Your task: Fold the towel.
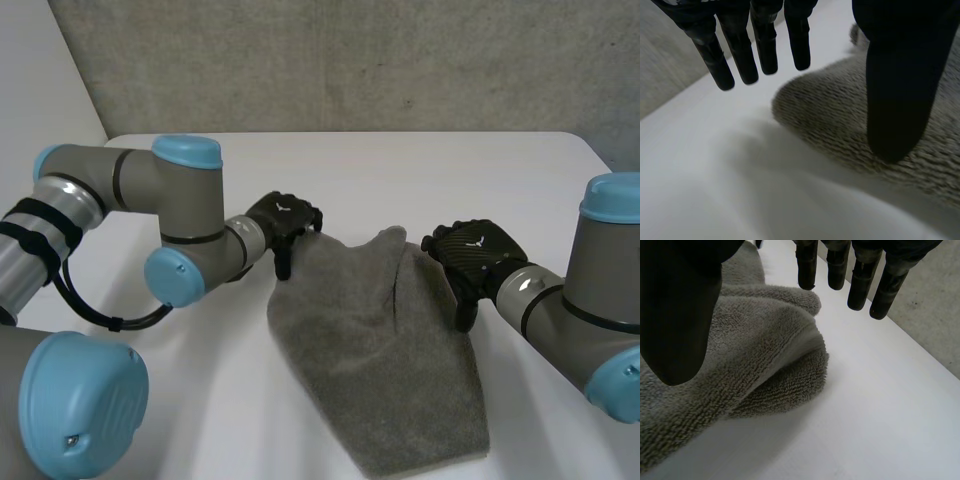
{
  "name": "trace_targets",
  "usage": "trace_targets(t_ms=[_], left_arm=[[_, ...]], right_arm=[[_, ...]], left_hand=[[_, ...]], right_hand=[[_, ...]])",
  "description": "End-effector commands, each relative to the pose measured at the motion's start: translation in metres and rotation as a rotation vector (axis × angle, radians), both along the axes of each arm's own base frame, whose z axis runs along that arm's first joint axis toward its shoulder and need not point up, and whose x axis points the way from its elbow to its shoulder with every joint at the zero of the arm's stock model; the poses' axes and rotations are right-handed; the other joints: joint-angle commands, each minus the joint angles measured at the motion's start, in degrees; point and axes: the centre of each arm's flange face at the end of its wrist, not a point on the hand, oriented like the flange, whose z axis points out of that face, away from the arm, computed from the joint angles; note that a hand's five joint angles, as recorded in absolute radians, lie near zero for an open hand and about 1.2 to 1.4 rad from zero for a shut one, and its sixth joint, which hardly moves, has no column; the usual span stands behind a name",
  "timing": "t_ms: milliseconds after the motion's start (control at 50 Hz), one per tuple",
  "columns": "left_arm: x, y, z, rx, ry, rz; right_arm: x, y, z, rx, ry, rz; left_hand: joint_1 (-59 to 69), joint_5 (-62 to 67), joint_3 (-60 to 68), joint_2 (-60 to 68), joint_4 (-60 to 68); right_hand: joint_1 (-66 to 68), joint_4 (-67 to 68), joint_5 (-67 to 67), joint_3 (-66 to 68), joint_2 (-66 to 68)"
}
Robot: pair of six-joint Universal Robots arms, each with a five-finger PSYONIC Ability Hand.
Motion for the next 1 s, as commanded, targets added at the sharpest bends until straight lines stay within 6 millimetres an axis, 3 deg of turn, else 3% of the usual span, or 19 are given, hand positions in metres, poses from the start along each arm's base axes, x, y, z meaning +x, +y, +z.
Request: trace_targets(t_ms=[20, 240, 280, 360, 400, 440, 480, 500, 520, 540, 560, 600, 620, 660, 700, 780, 880, 920, 1000], left_arm=[[0.000, 0.004, -0.007, 0.020, -0.015, -0.013], [0.001, 0.010, 0.000, 0.010, -0.035, -0.008], [0.002, 0.011, 0.002, 0.006, -0.044, -0.002], [0.009, 0.014, 0.019, -0.034, -0.076, 0.041], [0.011, 0.014, 0.031, -0.055, -0.069, 0.060], [0.011, 0.013, 0.048, -0.094, -0.043, 0.071], [0.009, 0.007, 0.093, -0.234, 0.046, 0.086], [0.009, 0.007, 0.093, -0.235, 0.046, 0.086], [0.007, 0.003, 0.125, -0.343, 0.118, 0.098], [0.007, 0.000, 0.159, -0.446, 0.197, 0.121], [0.007, 0.000, 0.159, -0.447, 0.198, 0.121], [0.014, 0.004, 0.220, -0.595, 0.370, 0.181], [0.014, 0.004, 0.221, -0.596, 0.371, 0.181], [0.019, 0.009, 0.246, -0.636, 0.461, 0.211], [0.029, 0.019, 0.275, -0.649, 0.600, 0.252], [0.036, 0.027, 0.264, -0.539, 0.626, 0.278], [0.047, 0.048, 0.208, -0.315, 0.509, 0.304], [0.057, 0.064, 0.162, -0.197, 0.411, 0.315], [0.067, 0.082, 0.117, -0.101, 0.333, 0.319]], right_arm=[[0.004, -0.018, -0.011, 0.029, -0.095, -0.054], [0.017, -0.049, -0.029, 0.106, -0.224, -0.121], [0.019, -0.051, -0.031, 0.110, -0.229, -0.119], [0.023, -0.055, -0.023, 0.100, -0.235, -0.112], [0.024, -0.057, -0.013, 0.078, -0.246, -0.108], [0.025, -0.060, 0.003, 0.037, -0.265, -0.098], [0.028, -0.070, 0.055, -0.111, -0.322, -0.071], [0.030, -0.074, 0.079, -0.180, -0.351, -0.062], [0.030, -0.075, 0.080, -0.181, -0.351, -0.062], [0.033, -0.078, 0.107, -0.259, -0.391, -0.050], [0.033, -0.078, 0.107, -0.260, -0.392, -0.050], [0.033, -0.077, 0.176, -0.481, -0.489, -0.022], [0.033, -0.077, 0.176, -0.482, -0.490, -0.022], [0.027, -0.070, 0.224, -0.666, -0.578, -0.021], [0.025, -0.066, 0.234, -0.712, -0.601, -0.022], [0.023, -0.057, 0.228, -0.692, -0.573, -0.014], [0.024, -0.039, 0.172, -0.468, -0.427, 0.001], [0.023, -0.020, 0.120, -0.287, -0.237, 0.067], [0.016, 0.003, 0.071, -0.151, -0.026, 0.141]], left_hand=[[15.55, 15.75, 15.59, 15.58, 15.82], [55.37, 55.57, 55.42, 55.41, 55.65], [55.43, 55.63, 55.47, 55.46, 55.71], [55.43, 55.63, 55.47, 55.46, 55.71], [55.43, 55.63, 55.47, 55.46, 55.71], [55.43, 55.63, 55.47, 55.46, 55.71], [55.43, 55.63, 55.47, 55.46, 55.71], [55.43, 55.63, 55.47, 55.46, 55.71], [55.43, 55.63, 55.47, 55.46, 55.71], [55.43, 55.63, 55.47, 55.46, 55.71], [55.43, 55.63, 55.47, 55.46, 55.71], [55.43, 55.63, 55.47, 55.46, 55.71], [55.43, 55.63, 55.47, 55.46, 55.71], [55.43, 55.63, 55.47, 55.46, 55.71], [55.43, 55.63, 55.47, 55.46, 55.71], [55.43, 55.63, 55.47, 55.46, 55.71], [55.43, 55.63, 55.47, 55.46, 55.71], [55.43, 55.63, 55.47, 55.46, 55.71], [55.43, 55.63, 55.47, 55.46, 55.71]], right_hand=[[-3.07, -5.22, -3.80, -4.31, -4.19], [0.88, -1.26, 0.15, -0.36, -0.24], [10.80, 8.66, 10.08, 9.56, 9.68], [64.61, 62.47, 63.89, 63.37, 63.50], [66.93, 64.78, 66.20, 65.69, 65.81], [66.93, 64.78, 66.20, 65.69, 65.81], [66.93, 64.78, 66.20, 65.69, 65.81], [66.93, 64.78, 66.20, 65.69, 65.81], [66.93, 64.78, 66.20, 65.69, 65.81], [66.93, 64.78, 66.20, 65.69, 65.81], [66.93, 64.78, 66.20, 65.69, 65.81], [66.93, 64.78, 66.20, 65.69, 65.81], [66.93, 64.78, 66.20, 65.69, 65.81], [66.93, 64.78, 66.20, 65.69, 65.81], [66.93, 64.78, 66.20, 65.69, 65.81], [66.93, 64.78, 66.20, 65.69, 65.81], [66.93, 64.78, 66.20, 65.69, 65.81], [66.93, 64.78, 66.20, 65.69, 65.81], [66.93, 64.78, 66.20, 65.69, 65.81]])
